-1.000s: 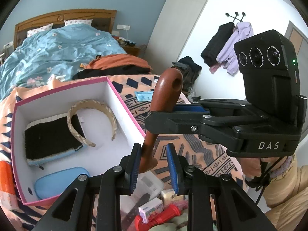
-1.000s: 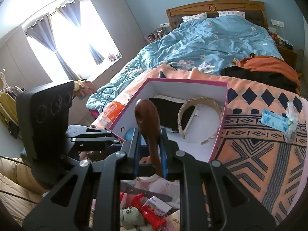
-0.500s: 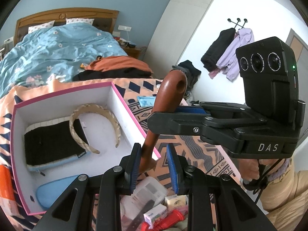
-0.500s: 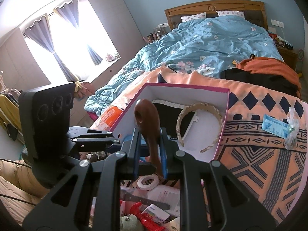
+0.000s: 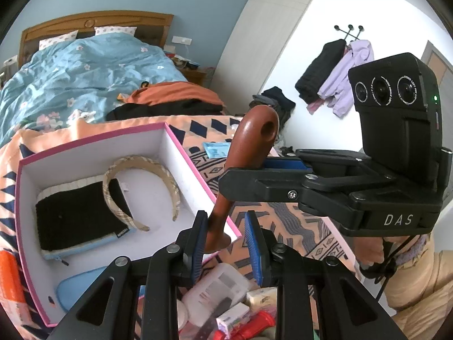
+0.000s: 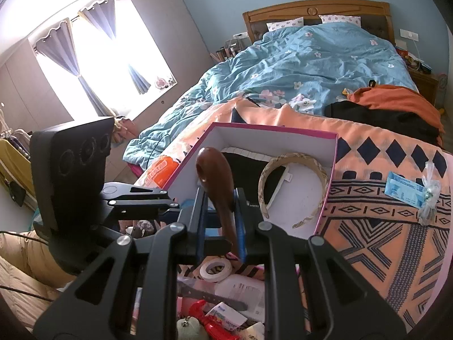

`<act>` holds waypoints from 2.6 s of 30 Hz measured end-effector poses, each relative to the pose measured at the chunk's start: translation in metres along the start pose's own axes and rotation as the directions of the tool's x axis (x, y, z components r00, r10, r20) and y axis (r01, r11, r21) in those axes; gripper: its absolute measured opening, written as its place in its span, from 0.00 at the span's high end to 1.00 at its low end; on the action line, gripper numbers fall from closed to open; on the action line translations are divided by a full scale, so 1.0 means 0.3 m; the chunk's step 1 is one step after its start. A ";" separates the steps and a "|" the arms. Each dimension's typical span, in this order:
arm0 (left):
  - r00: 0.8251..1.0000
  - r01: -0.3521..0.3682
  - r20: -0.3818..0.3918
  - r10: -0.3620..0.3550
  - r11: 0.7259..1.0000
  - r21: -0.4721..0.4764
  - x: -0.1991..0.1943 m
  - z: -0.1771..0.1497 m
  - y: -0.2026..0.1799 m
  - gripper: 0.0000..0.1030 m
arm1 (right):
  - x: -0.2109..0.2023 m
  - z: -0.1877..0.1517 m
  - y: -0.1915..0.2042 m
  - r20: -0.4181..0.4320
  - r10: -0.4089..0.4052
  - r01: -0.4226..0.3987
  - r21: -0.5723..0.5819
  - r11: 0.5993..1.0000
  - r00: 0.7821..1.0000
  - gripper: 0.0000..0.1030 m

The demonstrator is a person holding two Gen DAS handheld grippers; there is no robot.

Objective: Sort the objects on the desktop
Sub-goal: 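Carry the brown wooden comb with both grippers over the box rim, then lower the brown wooden comb into the box beside the headband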

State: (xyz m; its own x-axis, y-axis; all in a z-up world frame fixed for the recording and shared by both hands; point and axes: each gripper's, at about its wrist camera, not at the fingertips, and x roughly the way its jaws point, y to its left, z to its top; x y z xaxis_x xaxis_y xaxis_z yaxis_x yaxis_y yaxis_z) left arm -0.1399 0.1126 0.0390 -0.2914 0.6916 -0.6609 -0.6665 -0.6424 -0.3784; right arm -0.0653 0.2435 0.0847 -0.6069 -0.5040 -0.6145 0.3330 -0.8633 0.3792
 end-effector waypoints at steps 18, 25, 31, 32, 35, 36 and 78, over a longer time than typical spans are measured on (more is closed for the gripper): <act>1.000 0.007 -0.027 -0.007 0.999 -0.034 0.061 0.032 0.033 0.75 | 0.047 0.020 -0.084 -0.026 0.005 -0.004 0.036 0.999 1.000 0.80; 0.999 -0.009 -0.040 0.006 0.998 -0.067 0.101 0.066 0.089 0.75 | 0.101 0.057 -0.112 -0.051 0.001 0.001 0.038 0.999 0.999 0.80; 0.998 -0.023 -0.053 0.019 0.996 -0.086 0.131 0.077 0.124 0.75 | 0.144 0.074 -0.134 -0.072 0.005 -0.001 0.048 0.999 0.997 0.80; 0.998 -0.025 -0.056 0.020 0.996 -0.091 0.137 0.077 0.128 0.75 | 0.151 0.073 -0.139 -0.077 0.005 -0.001 0.050 0.999 0.997 0.80; 0.998 -0.027 -0.063 0.021 0.995 -0.098 0.150 0.080 0.138 0.75 | 0.166 0.074 -0.150 -0.084 0.005 -0.001 0.055 0.998 0.996 0.80; 0.998 -0.028 -0.065 0.021 0.995 -0.099 0.154 0.081 0.139 0.75 | 0.169 0.074 -0.154 -0.085 0.006 -0.001 0.057 0.998 0.996 0.80; 0.990 -0.077 -0.134 0.054 0.981 -0.178 0.278 0.092 0.257 0.75 | 0.347 0.079 -0.265 -0.176 0.004 0.018 0.123 0.992 0.984 0.80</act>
State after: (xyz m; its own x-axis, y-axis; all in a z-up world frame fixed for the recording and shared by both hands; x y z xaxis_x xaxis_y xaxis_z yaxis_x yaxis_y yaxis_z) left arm -0.2344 0.1298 -0.0273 -0.2324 0.6059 -0.7608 -0.5092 -0.7423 -0.4356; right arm -0.1721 0.2604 0.0069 -0.4691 -0.5042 -0.7251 0.2306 -0.8625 0.4505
